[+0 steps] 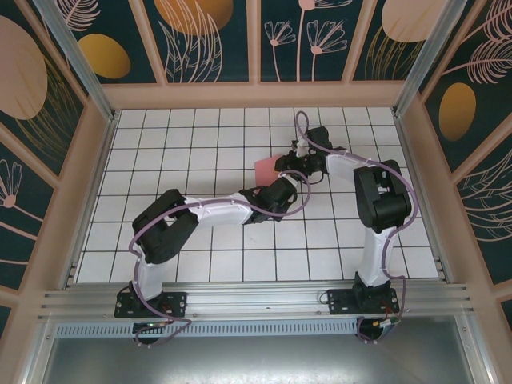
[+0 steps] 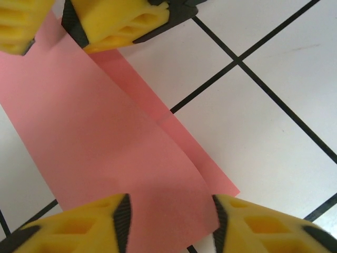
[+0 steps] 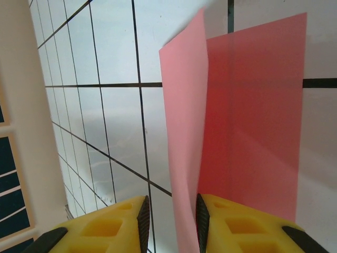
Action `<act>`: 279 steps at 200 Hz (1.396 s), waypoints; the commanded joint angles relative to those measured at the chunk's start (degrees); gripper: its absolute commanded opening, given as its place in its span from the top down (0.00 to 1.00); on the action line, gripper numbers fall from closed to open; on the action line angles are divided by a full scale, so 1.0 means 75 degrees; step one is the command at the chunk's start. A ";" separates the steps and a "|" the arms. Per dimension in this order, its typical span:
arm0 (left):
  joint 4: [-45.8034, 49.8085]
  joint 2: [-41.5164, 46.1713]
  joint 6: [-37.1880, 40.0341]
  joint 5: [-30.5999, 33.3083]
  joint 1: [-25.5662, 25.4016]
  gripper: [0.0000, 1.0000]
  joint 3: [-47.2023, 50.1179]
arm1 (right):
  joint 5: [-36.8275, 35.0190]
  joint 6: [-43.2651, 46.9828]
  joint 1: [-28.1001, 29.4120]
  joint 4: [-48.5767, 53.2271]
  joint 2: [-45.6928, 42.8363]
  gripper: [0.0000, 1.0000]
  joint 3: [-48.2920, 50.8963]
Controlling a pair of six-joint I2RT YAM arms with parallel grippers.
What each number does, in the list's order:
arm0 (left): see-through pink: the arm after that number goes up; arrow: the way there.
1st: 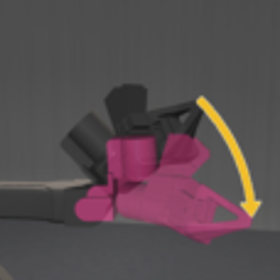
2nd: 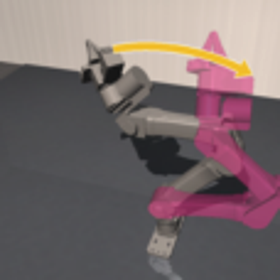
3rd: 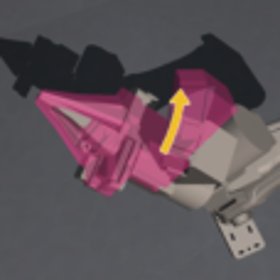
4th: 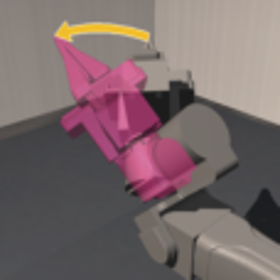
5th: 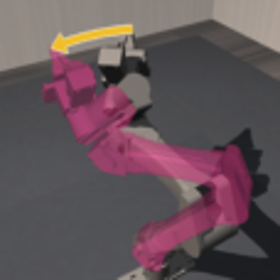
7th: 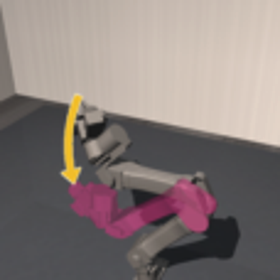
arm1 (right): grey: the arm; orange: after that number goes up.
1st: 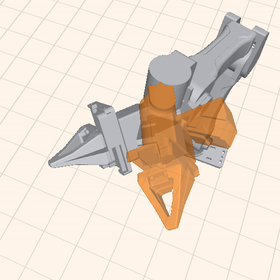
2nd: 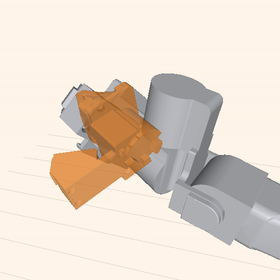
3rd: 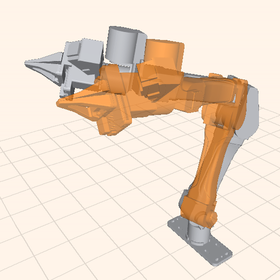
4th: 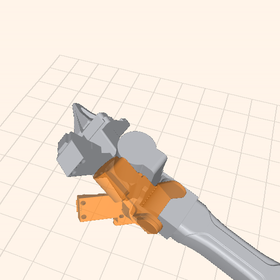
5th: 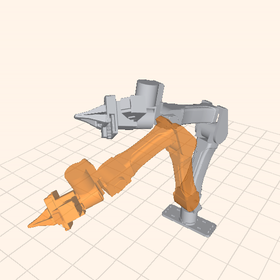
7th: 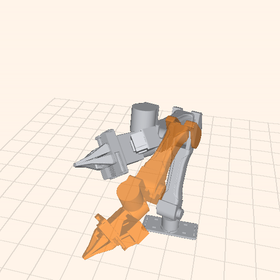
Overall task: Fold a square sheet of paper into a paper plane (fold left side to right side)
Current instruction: Fold the triangle a second time at the center of the table.
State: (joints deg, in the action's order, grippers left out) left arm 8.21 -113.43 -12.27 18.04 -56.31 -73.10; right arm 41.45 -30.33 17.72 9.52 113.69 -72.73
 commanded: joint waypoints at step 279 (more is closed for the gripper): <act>-0.0249 0.0897 -0.1100 -0.2944 0.1555 1.00 0.0758 | -0.1995 -0.0146 0.0864 -0.0632 -0.2710 1.00 0.3291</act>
State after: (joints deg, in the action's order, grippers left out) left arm 4.78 -107.94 -20.88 -4.47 -45.10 -67.42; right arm 28.25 -30.02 21.61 5.98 90.98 -47.83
